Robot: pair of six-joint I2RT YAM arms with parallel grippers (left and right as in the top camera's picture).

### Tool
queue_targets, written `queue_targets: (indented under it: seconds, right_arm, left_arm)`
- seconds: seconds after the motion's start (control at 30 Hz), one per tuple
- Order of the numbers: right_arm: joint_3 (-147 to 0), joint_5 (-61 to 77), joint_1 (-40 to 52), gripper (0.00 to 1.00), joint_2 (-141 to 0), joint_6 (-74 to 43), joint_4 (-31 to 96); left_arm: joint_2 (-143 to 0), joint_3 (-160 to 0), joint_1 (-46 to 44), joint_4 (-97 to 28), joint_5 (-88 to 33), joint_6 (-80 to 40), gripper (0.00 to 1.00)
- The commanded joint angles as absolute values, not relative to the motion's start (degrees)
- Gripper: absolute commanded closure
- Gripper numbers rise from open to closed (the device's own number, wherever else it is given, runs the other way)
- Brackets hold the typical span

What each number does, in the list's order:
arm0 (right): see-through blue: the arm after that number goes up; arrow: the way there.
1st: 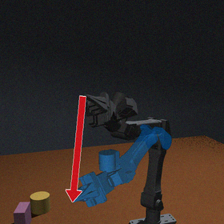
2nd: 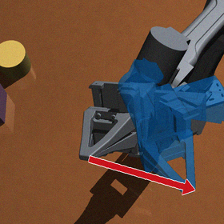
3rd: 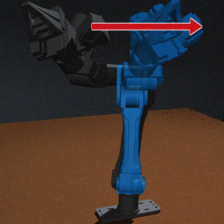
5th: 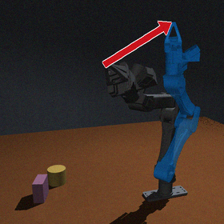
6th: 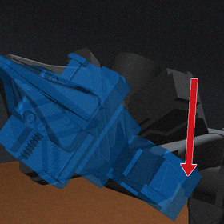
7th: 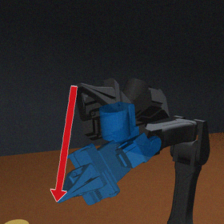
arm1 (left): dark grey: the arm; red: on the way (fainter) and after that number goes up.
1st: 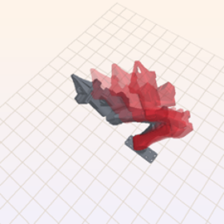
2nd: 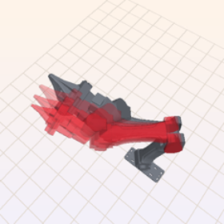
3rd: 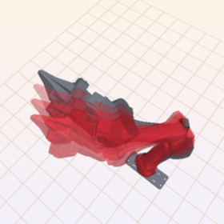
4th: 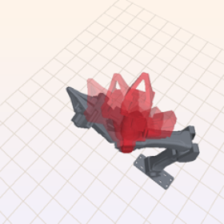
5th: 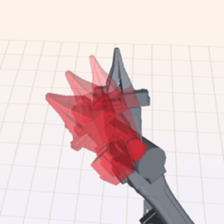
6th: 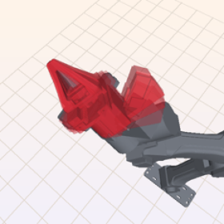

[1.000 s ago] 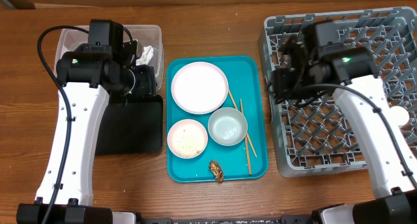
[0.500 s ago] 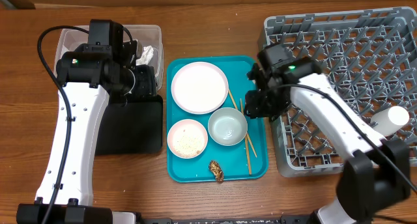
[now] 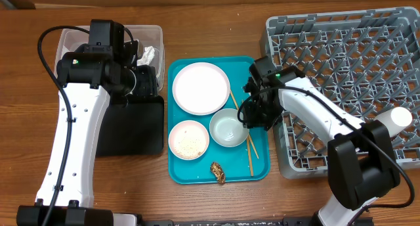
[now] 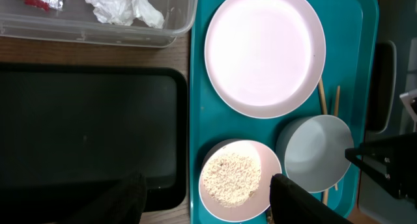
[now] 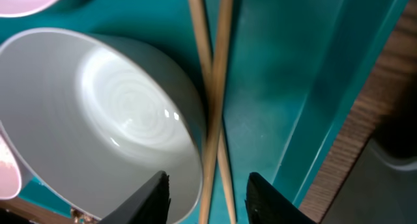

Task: Sort waste into correct bins and load items into the dishwasher
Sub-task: 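Lower the right gripper onto the grey bowl on the teal tray and grasp its rim, then carry the grey bowl right and set it in the dish rack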

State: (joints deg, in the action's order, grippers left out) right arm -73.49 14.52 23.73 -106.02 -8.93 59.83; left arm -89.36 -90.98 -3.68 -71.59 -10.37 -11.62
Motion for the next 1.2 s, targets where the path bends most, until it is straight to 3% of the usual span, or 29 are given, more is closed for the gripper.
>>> queue_targets:
  seconds: [0.0, 0.53, 0.93, 1.17]
  right_arm:
    - [-71.81, 13.96, 23.94, 0.62, -106.43, -9.23, 59.37]
    - [-71.66, 14.15, 23.94, 0.94, -106.41, -10.52, 58.81]
    - [-81.21, 13.39, 23.86, 0.96, -100.49, -10.52, 64.84]
    - [-86.83, 1.04, 22.35, 0.96, -91.02, -11.79, 65.06]
  left_arm:
    - [-89.67, -91.66, -3.92, -71.5, -9.87, -11.77, 0.37]
    - [-89.91, -91.64, -4.19, -71.48, -9.78, -11.75, 0.37]
    - [-89.91, -91.64, -4.16, -71.64, -8.4, -11.75, 0.37]
    - [-89.91, -91.64, -4.16, -71.5, -8.36, -11.75, 0.37]
